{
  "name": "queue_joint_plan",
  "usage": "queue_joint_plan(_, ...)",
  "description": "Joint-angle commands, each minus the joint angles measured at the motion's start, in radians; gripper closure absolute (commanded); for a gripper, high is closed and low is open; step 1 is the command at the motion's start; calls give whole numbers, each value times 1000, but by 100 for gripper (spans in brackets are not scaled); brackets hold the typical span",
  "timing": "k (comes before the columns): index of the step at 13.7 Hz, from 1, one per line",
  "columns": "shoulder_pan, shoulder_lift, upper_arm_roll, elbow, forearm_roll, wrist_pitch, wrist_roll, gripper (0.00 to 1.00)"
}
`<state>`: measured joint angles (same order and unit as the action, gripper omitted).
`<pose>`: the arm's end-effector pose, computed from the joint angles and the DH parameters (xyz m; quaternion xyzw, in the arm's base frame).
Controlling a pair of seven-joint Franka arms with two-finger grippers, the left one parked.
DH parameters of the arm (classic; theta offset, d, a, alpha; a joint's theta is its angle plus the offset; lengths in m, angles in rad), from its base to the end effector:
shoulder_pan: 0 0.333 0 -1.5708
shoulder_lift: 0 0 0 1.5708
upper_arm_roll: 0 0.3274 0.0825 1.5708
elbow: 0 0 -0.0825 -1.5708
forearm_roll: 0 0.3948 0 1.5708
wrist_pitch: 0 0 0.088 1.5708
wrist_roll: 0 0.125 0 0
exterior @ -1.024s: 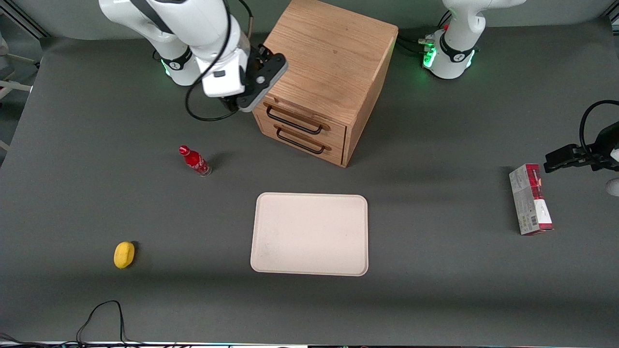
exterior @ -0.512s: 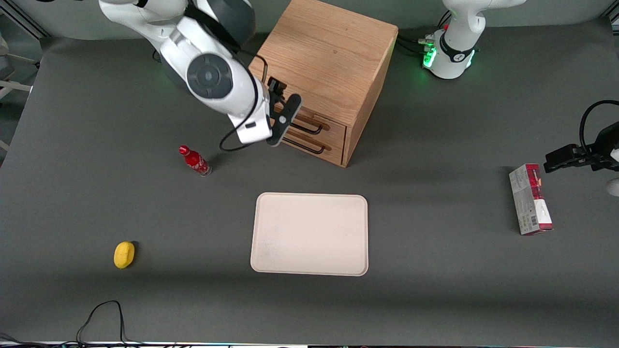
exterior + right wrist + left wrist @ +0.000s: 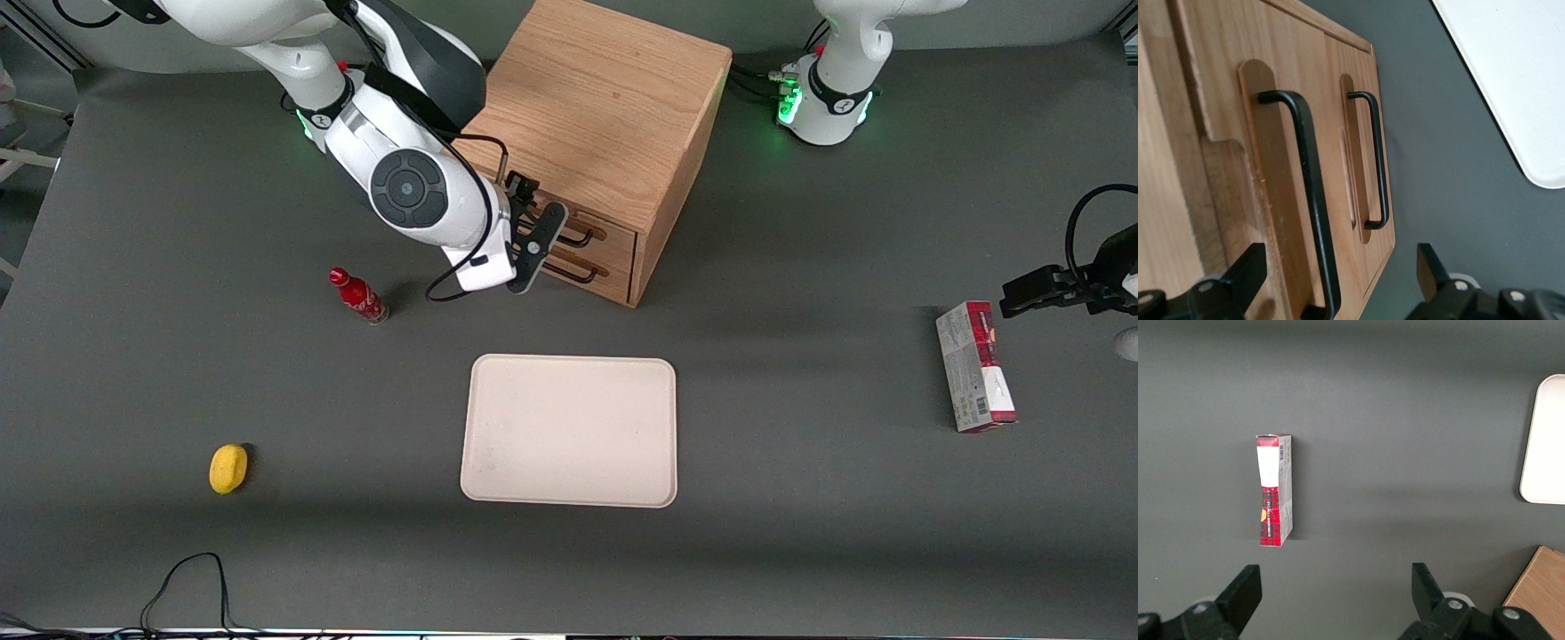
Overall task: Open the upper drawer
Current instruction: 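Lower the right gripper and hook the upper drawer's black handle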
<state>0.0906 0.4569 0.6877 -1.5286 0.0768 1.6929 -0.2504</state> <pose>0.5018 0.4225 0.4228 -0.8620 -0.4642 0.1384 0.1493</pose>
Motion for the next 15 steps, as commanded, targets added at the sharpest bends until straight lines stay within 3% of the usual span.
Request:
queue_joint_plan(1,12,28,7,2,-49,34,-20,0)
queue_joint_plan(7,18,55,7,-47,-71,128,-20,0)
queue_joint_plan(15,3,124,-8,51,-169,126,-89,0)
